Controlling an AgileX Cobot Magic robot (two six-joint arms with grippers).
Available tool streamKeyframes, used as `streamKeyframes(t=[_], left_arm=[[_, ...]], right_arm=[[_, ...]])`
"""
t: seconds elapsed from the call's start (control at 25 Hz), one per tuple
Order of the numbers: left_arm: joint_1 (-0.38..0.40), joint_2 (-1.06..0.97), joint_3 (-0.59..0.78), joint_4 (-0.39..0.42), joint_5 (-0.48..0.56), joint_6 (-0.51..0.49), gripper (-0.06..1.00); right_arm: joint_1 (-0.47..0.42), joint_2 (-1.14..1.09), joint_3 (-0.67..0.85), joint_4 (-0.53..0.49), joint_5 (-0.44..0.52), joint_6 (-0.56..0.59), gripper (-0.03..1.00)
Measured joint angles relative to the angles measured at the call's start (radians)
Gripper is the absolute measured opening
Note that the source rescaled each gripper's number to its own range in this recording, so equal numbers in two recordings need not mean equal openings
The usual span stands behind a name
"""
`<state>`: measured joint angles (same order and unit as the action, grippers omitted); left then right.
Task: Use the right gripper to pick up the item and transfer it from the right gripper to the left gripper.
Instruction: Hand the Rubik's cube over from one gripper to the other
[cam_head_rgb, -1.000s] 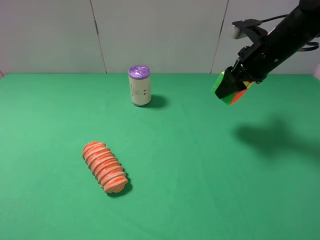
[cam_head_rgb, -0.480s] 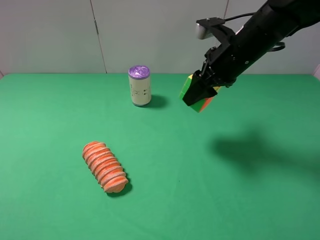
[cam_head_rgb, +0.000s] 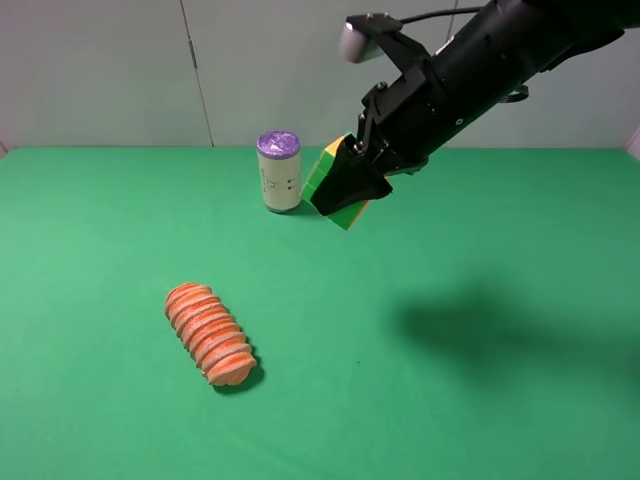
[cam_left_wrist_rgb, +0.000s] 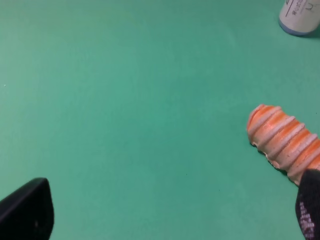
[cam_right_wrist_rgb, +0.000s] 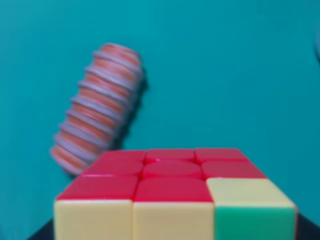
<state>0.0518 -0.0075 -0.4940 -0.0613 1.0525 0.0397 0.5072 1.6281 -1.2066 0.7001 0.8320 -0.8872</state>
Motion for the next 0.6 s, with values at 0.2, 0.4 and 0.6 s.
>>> streamKeyframes(t=[0.2,0.4,0.6], left_arm=[[0.0,0.0,0.0,0.0,0.0,0.0,0.91],[0.0,0.0,0.0,0.0,0.0,0.0,0.91],[0.0,0.0,0.0,0.0,0.0,0.0,0.91]], right_arm=[[0.034,-0.03,0.0,0.053,0.01,-0.068,0.02],[0.04,-0.044,0.0,0.126,0.067,-0.146,0.02],[0.043,-0.044,0.0,0.162,0.111,-0.197,0.02]])
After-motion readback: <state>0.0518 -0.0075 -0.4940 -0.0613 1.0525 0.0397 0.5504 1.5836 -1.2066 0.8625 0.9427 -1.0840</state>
